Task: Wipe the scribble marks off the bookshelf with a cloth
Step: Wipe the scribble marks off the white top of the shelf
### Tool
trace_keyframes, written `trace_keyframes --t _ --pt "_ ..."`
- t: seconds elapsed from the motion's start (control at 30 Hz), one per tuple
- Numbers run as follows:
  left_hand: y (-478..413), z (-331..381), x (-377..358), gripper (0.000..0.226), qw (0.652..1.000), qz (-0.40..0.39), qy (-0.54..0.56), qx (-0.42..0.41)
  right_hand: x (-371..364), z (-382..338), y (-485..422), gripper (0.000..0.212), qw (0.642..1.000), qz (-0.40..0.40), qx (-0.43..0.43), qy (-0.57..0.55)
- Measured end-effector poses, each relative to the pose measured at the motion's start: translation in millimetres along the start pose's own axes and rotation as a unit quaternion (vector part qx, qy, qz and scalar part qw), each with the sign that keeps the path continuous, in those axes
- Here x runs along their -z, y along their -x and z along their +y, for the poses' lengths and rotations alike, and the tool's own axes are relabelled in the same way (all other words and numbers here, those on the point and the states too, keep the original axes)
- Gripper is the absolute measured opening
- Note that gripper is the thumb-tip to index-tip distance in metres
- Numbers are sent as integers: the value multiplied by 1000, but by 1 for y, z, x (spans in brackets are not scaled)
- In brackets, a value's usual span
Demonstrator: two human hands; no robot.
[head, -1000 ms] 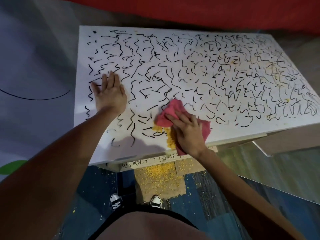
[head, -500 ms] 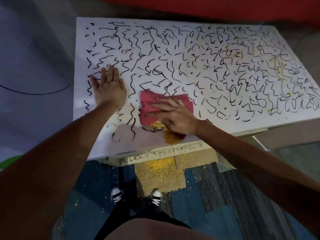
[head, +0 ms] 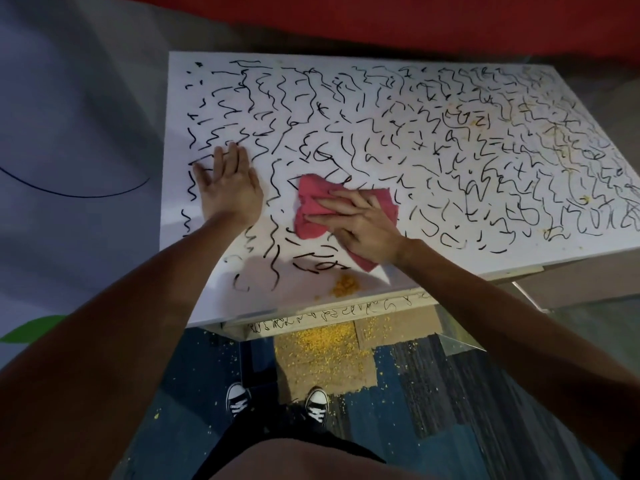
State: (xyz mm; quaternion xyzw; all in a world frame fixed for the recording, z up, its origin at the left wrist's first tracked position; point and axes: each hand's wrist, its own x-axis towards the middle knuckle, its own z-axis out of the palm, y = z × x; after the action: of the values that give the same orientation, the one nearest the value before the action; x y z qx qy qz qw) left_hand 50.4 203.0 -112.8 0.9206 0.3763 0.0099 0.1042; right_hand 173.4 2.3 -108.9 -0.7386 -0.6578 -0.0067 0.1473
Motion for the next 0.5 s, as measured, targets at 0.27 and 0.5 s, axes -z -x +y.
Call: trace_keyframes --t 0.27,0.5 --pt "1 0 0 53 1000 -4 3 3 3 -5 62 39 989 -42 145 -3" --pt "0 0 0 53 1000 -2 0 3 7 2 34 35 999 50 -13 4"
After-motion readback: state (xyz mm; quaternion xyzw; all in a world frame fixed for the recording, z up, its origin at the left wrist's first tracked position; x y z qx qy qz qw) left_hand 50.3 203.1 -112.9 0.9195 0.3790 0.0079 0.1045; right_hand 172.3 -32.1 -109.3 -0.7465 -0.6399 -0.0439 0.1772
